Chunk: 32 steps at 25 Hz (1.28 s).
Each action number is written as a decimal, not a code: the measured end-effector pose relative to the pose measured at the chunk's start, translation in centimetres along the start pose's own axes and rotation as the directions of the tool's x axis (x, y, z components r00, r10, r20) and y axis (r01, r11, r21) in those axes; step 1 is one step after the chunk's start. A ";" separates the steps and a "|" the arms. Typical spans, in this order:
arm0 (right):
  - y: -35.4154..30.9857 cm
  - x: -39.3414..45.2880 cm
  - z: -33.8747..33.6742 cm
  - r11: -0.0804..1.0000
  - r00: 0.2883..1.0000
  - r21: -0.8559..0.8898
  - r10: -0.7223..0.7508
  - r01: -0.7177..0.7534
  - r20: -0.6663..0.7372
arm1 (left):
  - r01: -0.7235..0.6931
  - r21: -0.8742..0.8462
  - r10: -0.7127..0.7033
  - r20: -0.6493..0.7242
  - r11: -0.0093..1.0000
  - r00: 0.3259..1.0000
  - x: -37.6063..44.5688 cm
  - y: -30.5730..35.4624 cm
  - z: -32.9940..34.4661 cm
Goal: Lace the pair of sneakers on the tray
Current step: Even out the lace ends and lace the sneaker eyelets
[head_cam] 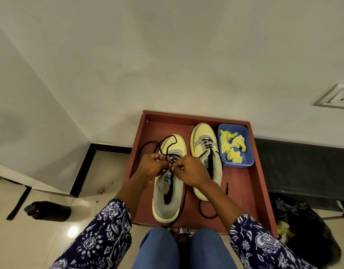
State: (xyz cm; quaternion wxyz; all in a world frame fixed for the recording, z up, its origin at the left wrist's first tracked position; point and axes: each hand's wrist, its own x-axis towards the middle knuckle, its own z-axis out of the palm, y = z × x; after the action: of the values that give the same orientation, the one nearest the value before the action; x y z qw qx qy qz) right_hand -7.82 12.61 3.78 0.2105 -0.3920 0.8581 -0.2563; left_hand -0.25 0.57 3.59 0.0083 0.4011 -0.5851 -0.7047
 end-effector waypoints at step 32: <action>-1.5 2.7 -2.1 0.986 0.967 0.122 0.083 -0.115 0.241 | -0.433 0.468 0.533 -0.100 0.770 0.840 -0.2 -3.3 0.7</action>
State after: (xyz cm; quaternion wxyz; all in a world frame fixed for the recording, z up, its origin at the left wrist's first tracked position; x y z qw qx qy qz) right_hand -9.80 10.20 5.84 0.3495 -0.3609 0.8262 -0.2548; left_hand 1.03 2.29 0.96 0.1688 0.3057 -0.8036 -0.4819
